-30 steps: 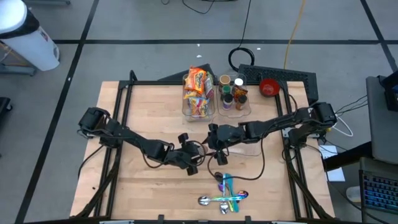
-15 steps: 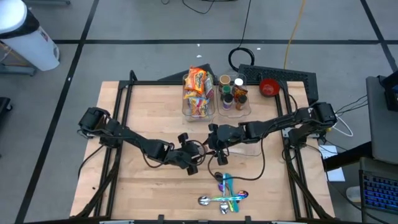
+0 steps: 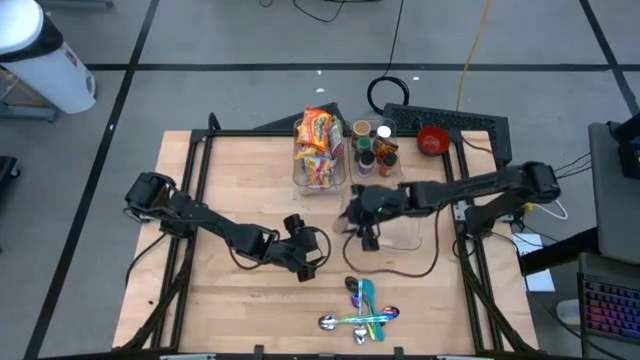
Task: Pick & Place Food Item
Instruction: Put the brown seasoning bottle into the right transparent bin
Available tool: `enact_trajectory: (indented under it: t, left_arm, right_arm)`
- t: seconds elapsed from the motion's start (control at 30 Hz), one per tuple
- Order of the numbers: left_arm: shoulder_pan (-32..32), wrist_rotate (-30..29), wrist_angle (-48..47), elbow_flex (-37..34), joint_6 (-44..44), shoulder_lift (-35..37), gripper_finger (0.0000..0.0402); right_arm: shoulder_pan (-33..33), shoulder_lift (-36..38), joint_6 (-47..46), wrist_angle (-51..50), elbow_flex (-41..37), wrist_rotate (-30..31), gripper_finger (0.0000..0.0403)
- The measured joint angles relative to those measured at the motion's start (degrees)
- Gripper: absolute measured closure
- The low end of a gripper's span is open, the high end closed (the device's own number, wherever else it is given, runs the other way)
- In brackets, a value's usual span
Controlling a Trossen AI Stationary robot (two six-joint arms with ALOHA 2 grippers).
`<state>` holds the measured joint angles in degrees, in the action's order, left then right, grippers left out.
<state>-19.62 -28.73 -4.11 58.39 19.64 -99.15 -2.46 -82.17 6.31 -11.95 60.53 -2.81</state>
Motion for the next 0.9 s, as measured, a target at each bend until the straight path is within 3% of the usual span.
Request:
enact_trajectory:
  t: [0.13,0.4,0.6,0.9]
  left_arm:
    - [0.09,-0.05,-0.25,-0.01,0.00,0.00,0.0011]
    - [1.46,-0.21,-0.34,-0.01,0.14,0.00,0.0020]
    - [2.32,0.21,-0.22,-0.01,0.15,0.00,0.0015]
    - [2.29,0.22,0.00,-0.02,0.15,0.00,0.0024]
  right_arm:
    - [4.48,6.35,0.22,-5.82,0.00,4.60,0.0242]
    - [20.45,14.47,2.09,-12.76,0.04,4.47,0.0242]
    - [32.42,13.46,4.75,-12.30,-5.16,-2.45,0.0242]
    - [35.48,12.04,4.25,-4.88,-13.93,-4.59,0.0242]
